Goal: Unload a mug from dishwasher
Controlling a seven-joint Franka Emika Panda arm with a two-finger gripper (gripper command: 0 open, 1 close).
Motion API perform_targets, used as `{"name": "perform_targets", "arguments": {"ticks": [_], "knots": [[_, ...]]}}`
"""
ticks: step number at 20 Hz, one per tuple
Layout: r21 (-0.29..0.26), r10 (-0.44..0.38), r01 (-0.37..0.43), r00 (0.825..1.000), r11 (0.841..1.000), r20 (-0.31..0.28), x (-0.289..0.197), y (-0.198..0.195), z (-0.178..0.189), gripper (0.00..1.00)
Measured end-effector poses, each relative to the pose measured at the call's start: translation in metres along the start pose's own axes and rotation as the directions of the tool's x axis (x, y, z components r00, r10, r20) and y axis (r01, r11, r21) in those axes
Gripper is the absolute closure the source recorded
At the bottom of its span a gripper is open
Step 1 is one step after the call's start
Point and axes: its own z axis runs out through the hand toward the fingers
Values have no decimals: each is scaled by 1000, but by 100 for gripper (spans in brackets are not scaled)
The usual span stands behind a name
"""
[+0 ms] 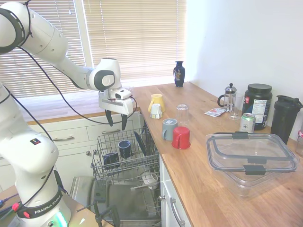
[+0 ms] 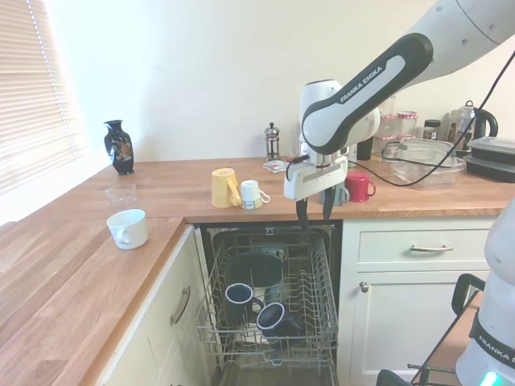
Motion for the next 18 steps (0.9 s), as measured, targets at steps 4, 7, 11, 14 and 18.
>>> {"name": "perform_targets", "arguments": {"ticks": [4,7,11,14,18], "knots": [[1,0,0,1000,1000,-1,0,0,1,0],[0,-11,11,1000,1000,-3,-3,-3,1,0],[-29,-78,77,997,997,-9,-27,-24,12,0],[-74,-123,121,992,990,-15,-50,-44,34,0],[-142,-163,159,986,977,-18,-73,-63,72,0]]}}
